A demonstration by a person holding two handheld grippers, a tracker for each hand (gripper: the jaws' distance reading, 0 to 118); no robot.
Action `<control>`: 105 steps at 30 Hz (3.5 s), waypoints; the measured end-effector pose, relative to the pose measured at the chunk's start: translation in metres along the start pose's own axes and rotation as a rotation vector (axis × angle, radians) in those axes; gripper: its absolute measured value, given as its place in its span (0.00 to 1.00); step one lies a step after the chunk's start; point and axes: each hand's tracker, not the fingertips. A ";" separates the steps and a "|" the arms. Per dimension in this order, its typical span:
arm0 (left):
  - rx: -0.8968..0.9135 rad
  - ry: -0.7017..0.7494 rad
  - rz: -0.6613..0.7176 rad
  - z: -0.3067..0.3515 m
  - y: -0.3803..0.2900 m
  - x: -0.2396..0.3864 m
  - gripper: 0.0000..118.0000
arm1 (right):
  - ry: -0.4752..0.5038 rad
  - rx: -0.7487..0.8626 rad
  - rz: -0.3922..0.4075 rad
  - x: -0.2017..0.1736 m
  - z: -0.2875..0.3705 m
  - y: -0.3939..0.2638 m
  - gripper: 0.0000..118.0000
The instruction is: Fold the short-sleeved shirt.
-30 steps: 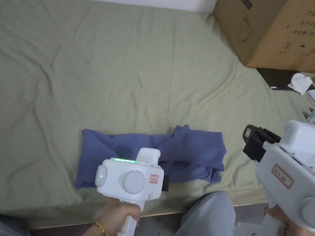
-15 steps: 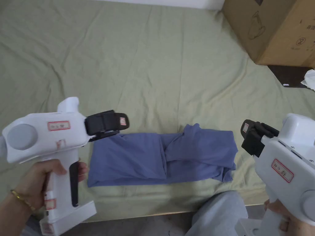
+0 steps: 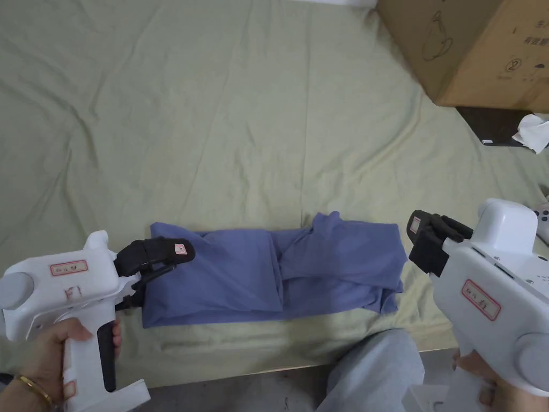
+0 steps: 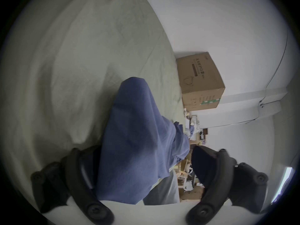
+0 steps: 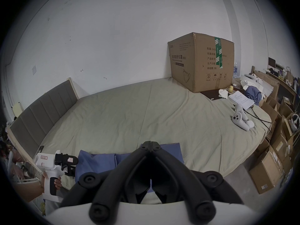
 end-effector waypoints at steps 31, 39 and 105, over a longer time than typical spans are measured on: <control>0.291 0.976 -0.487 0.158 0.011 0.126 0.11 | 0.057 -0.004 0.033 -0.022 -0.012 0.003 0.00; 0.107 0.758 -0.632 0.069 -0.017 0.164 0.11 | 0.048 0.006 0.023 -0.018 -0.002 0.001 0.00; 0.710 0.776 -0.855 0.112 -0.065 0.123 0.00 | 0.222 -0.216 0.161 -0.209 -0.124 -0.101 0.00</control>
